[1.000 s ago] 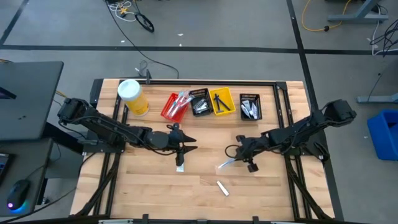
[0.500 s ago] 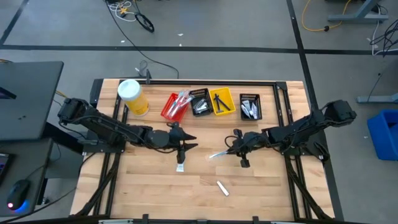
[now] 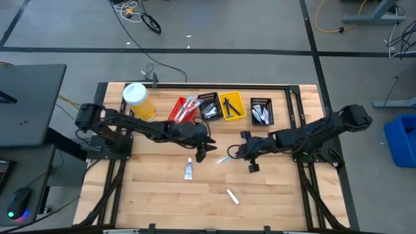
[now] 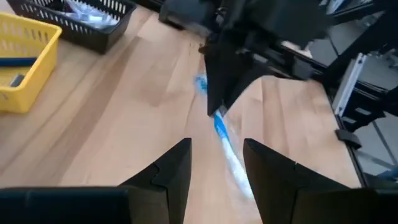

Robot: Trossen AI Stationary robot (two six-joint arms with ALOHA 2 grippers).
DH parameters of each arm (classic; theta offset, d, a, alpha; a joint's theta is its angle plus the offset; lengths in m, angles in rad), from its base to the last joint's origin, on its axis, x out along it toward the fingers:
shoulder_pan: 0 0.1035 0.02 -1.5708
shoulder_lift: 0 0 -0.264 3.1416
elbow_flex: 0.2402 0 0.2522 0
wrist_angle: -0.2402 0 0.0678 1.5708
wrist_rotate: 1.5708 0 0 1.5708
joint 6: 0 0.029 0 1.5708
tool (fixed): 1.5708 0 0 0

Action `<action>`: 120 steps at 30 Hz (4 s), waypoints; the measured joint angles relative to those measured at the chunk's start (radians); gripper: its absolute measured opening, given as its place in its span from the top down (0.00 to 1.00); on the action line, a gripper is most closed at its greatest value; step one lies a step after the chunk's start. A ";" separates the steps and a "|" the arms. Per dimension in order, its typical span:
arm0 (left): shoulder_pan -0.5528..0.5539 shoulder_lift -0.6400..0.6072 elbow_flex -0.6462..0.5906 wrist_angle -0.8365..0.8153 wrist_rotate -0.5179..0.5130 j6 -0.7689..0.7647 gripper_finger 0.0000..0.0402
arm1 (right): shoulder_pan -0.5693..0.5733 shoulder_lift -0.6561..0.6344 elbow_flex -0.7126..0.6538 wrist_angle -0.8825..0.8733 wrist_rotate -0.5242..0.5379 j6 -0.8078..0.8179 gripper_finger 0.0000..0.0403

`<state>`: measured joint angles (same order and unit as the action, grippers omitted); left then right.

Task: Pick & Place Travel size toiletries
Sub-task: Put the blue toothbrush into the red bin

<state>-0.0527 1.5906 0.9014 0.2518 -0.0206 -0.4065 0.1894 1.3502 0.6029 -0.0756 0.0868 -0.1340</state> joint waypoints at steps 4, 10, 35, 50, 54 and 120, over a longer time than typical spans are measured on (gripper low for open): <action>0.016 0.032 0.046 -0.074 0.004 0.000 0.61 | -0.002 0.030 0.106 -0.080 0.038 -0.083 0.94; 0.018 0.032 0.046 -0.085 0.025 -0.016 0.61 | -0.021 0.157 0.250 -0.172 0.107 -0.141 0.94; 0.017 0.031 0.046 -0.270 -0.083 0.163 0.61 | -0.098 0.255 0.360 -0.083 0.118 -0.161 0.94; 0.015 0.031 0.046 -0.305 -0.098 0.173 0.86 | -0.111 0.255 0.360 -0.025 0.125 -0.160 0.94; 0.015 0.031 0.046 -0.310 -0.106 0.168 0.94 | -0.111 0.255 0.360 -0.025 0.123 -0.155 0.91; 0.390 -0.134 -0.417 0.060 -0.383 0.005 0.93 | -0.050 0.252 0.359 -0.185 0.249 0.145 0.52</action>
<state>0.3377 1.4567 0.4839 0.3115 -0.4039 -0.4015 0.1394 1.6020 0.9615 -0.2608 0.3362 0.0113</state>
